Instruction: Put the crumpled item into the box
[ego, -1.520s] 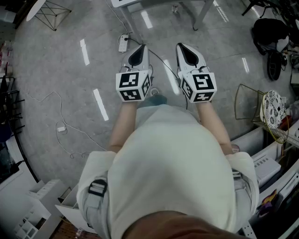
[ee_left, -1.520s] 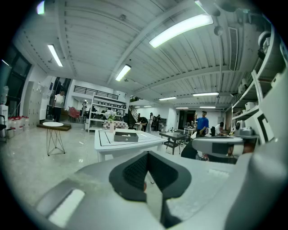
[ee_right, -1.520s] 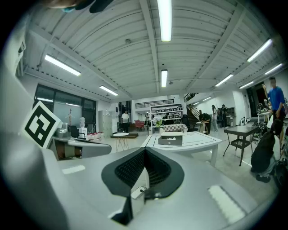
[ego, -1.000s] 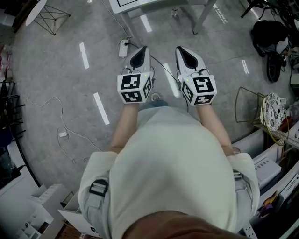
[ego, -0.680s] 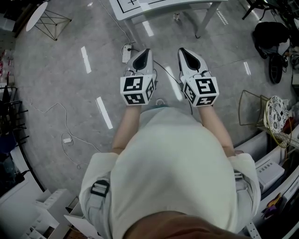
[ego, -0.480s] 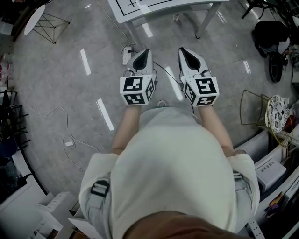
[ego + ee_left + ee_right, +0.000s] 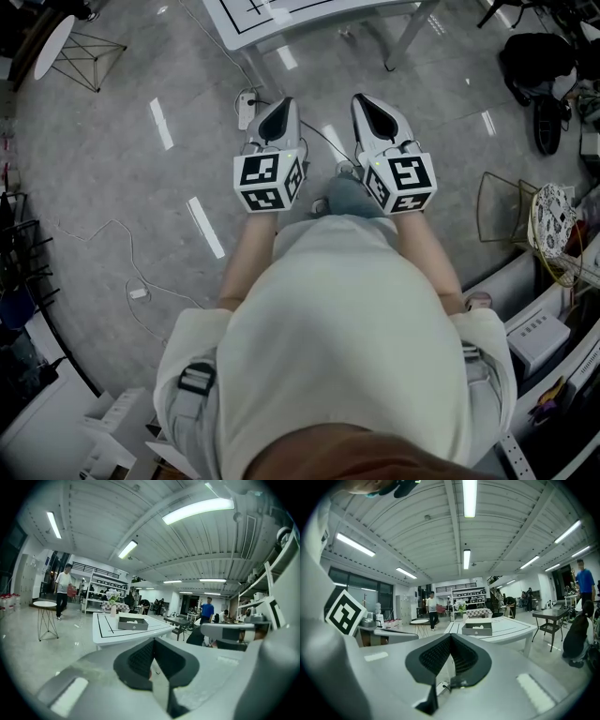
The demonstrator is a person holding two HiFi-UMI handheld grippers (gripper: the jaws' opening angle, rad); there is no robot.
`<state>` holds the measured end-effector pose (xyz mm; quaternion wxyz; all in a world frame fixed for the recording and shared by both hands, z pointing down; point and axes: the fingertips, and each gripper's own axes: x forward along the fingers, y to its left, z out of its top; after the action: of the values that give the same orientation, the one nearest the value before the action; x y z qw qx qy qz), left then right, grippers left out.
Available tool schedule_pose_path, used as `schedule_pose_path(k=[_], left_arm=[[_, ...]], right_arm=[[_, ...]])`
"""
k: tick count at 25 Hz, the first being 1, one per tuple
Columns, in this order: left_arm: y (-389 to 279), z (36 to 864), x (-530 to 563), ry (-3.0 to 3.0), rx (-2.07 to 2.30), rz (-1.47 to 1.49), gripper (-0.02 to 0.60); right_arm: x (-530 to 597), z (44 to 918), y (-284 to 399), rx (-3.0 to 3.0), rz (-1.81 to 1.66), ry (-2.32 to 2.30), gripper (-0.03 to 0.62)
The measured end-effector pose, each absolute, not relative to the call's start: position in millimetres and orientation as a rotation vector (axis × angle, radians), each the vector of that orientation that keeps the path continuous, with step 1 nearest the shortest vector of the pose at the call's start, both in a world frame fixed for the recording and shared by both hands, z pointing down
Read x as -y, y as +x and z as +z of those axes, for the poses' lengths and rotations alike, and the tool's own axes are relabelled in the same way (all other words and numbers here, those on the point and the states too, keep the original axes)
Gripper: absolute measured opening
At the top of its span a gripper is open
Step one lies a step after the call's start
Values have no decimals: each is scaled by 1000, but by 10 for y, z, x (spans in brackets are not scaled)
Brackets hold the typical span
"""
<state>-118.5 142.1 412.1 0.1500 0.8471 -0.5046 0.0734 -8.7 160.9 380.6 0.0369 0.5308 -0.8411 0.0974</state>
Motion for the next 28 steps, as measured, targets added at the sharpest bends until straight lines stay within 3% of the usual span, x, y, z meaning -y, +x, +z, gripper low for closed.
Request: schedule_pose_path(k=[28], left_arm=[[-986, 4201, 982, 2329, 1528, 188, 0]], right_arm=[[935, 3820, 167, 2605, 220, 1453, -3]])
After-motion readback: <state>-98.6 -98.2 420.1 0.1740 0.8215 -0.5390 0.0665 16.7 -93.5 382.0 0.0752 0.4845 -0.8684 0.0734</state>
